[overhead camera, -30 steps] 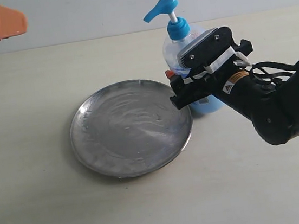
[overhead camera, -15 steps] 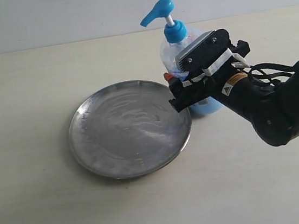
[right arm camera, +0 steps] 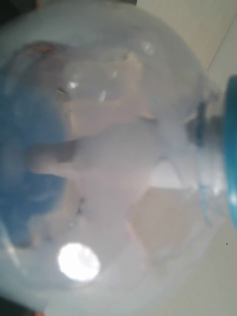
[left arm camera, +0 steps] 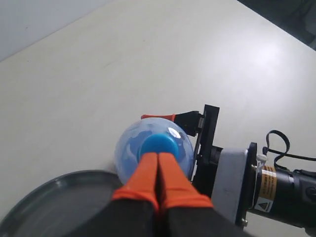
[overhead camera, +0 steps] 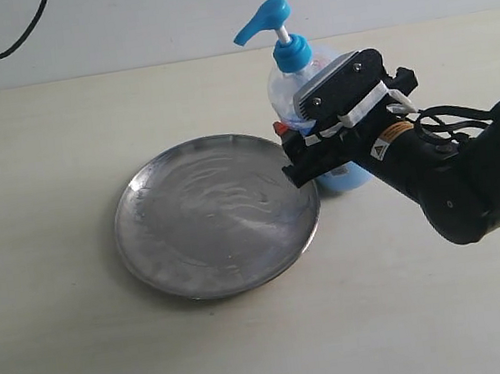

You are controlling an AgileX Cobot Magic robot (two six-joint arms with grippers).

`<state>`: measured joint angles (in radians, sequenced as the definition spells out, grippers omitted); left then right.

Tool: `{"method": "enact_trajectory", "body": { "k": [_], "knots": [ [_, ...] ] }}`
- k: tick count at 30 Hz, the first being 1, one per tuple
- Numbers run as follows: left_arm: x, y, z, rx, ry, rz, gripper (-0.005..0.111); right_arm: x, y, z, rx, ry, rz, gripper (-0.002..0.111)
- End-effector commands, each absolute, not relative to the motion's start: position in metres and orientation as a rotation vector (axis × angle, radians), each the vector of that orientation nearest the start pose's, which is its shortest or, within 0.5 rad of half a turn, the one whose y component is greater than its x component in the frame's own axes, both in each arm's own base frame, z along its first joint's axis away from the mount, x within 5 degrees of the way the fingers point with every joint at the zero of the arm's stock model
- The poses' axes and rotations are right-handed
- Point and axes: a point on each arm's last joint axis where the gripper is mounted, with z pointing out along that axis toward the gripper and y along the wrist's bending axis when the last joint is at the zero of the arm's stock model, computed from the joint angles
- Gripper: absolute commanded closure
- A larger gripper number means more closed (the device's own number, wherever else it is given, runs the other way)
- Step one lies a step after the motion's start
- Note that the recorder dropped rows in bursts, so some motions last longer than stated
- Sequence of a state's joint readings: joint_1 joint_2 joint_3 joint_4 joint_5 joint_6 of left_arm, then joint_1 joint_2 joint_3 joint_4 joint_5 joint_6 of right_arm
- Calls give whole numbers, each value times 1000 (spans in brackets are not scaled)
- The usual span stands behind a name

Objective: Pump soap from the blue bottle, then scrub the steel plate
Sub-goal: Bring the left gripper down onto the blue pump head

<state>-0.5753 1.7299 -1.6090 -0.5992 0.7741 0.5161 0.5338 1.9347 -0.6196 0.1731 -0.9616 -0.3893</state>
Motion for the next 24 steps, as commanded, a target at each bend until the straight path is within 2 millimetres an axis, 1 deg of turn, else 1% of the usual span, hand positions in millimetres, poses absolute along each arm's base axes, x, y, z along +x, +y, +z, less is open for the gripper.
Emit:
{"method": "enact_trajectory", "body": {
  "k": [1, 3, 7, 13, 24],
  "knots": [
    [315, -253, 351, 933, 2131, -752, 105, 292, 159, 136, -619, 1600, 45, 108],
    [315, -257, 347, 940, 2141, -770, 105, 292, 159, 136, -619, 1600, 45, 108],
    [308, -269, 341, 1006, 2128, -772, 105, 292, 159, 136, -619, 1600, 45, 108],
    [314, -271, 332, 1009, 2137, -739, 105, 292, 159, 136, -622, 1599, 46, 108],
    [321, -272, 335, 949, 2087, -716, 105, 292, 159, 136, -626, 1597, 48, 108]
  ]
}}
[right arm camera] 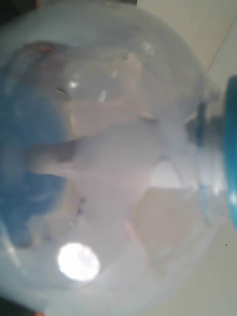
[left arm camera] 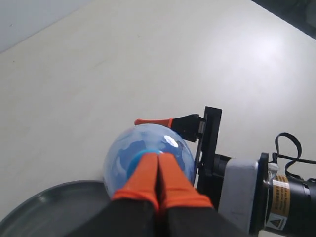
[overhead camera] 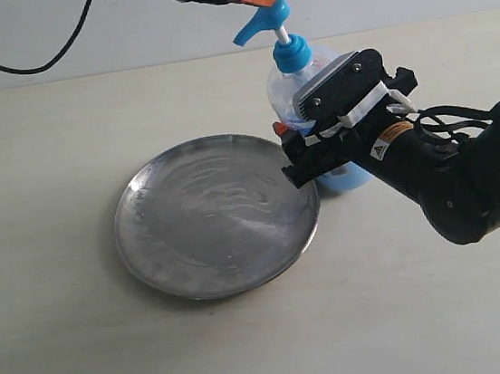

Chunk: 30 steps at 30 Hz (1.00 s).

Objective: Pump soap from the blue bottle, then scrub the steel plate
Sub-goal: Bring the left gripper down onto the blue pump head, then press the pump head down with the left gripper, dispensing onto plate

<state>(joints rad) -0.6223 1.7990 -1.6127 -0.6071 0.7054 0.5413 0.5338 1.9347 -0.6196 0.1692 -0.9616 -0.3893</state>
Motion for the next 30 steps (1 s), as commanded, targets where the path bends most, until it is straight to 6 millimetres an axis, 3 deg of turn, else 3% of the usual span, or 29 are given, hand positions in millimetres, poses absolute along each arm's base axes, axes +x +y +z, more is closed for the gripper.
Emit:
{"method": "enact_trajectory", "body": {
  "k": [1, 30],
  "knots": [
    [321, -273, 335, 945, 2085, -714, 105, 292, 159, 136, -626, 1597, 48, 108],
    [321, -278, 308, 1032, 2212, -740, 106, 291, 161, 136, -644, 1589, 55, 108]
  ]
}}
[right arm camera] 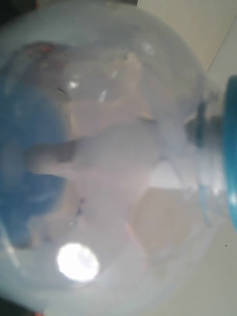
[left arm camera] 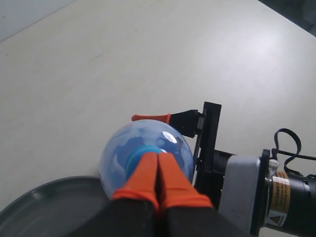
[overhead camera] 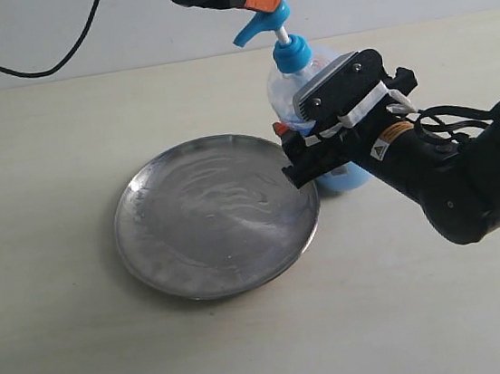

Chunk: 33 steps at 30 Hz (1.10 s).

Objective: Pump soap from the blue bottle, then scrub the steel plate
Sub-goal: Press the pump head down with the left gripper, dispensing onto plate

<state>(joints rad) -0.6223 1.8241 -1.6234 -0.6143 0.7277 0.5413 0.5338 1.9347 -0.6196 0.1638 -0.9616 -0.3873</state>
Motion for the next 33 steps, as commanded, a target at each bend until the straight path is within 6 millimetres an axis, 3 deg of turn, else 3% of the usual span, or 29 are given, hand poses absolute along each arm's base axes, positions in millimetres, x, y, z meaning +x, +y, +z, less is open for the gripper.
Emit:
{"method": "enact_trajectory", "body": {
  "k": [1, 8, 24, 33],
  "knots": [
    [322, -279, 305, 1033, 2218, -739, 106, 291, 161, 136, -644, 1589, 55, 108],
    [322, -278, 302, 1049, 2239, -719, 106, 291, 161, 136, -652, 1581, 59, 108],
    [323, -282, 273, 1106, 2358, -725, 106, 291, 165, 138, -685, 1561, 78, 108],
    [325, -287, 243, 1143, 2475, -744, 106, 291, 165, 138, -683, 1557, 78, 108]
  ]
}}
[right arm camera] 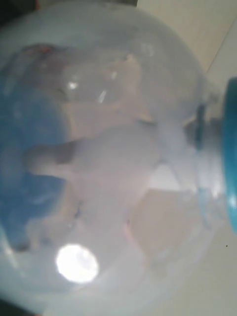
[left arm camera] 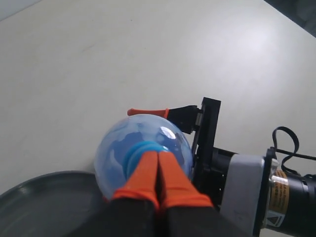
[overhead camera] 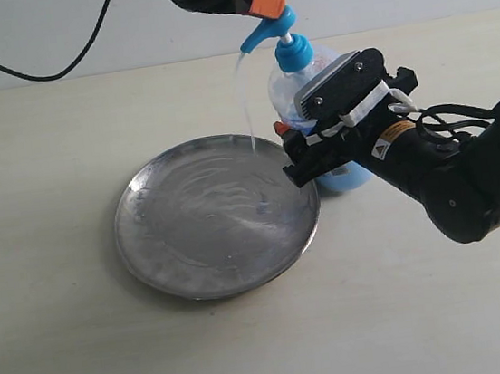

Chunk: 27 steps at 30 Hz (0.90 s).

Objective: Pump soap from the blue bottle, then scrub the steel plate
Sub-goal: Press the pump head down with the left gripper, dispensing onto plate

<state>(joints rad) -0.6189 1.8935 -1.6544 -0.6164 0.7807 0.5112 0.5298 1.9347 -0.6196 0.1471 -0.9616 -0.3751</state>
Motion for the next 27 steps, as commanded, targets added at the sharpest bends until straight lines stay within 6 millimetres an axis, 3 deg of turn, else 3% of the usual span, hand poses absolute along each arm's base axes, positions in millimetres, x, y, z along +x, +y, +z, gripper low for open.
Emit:
{"method": "enact_trajectory", "body": {
  "k": [1, 9, 20, 24, 27],
  "knots": [
    [324, -288, 240, 1151, 2481, -745, 106, 291, 165, 139, -681, 1554, 78, 108],
    [316, -290, 216, 1149, 2527, -721, 106, 291, 165, 139, -681, 1554, 78, 108],
    [317, -291, 202, 1122, 2538, -707, 106, 291, 165, 139, -681, 1554, 78, 108],
    [319, -292, 212, 1108, 2495, -704, 106, 291, 165, 139, -668, 1560, 91, 108],
    [322, -294, 235, 1099, 2426, -711, 106, 291, 165, 139, -668, 1560, 91, 108]
  ]
}}
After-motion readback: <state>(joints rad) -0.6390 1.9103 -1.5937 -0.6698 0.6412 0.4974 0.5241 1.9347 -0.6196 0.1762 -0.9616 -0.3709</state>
